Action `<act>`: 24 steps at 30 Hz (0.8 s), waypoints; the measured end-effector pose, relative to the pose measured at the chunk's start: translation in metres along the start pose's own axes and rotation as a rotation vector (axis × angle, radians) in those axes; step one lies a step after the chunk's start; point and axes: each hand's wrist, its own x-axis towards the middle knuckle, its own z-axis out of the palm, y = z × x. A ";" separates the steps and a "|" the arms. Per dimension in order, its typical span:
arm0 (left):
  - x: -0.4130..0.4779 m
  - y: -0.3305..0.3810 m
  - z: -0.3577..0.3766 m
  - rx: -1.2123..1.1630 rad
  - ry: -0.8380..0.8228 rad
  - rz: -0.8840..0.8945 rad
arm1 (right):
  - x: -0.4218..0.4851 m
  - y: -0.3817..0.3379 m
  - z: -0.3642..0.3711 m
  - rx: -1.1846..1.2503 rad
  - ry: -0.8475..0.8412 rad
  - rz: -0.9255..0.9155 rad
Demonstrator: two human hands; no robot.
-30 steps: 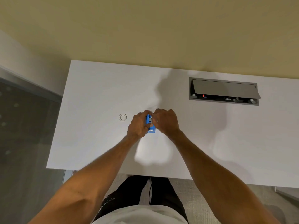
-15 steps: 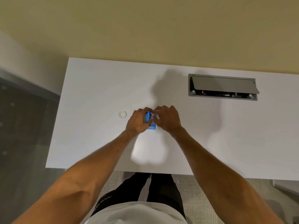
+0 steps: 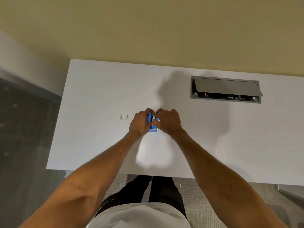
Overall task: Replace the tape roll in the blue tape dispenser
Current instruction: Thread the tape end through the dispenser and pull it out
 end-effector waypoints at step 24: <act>-0.008 -0.011 0.002 0.024 -0.026 0.065 | -0.004 0.010 0.001 0.196 0.064 0.006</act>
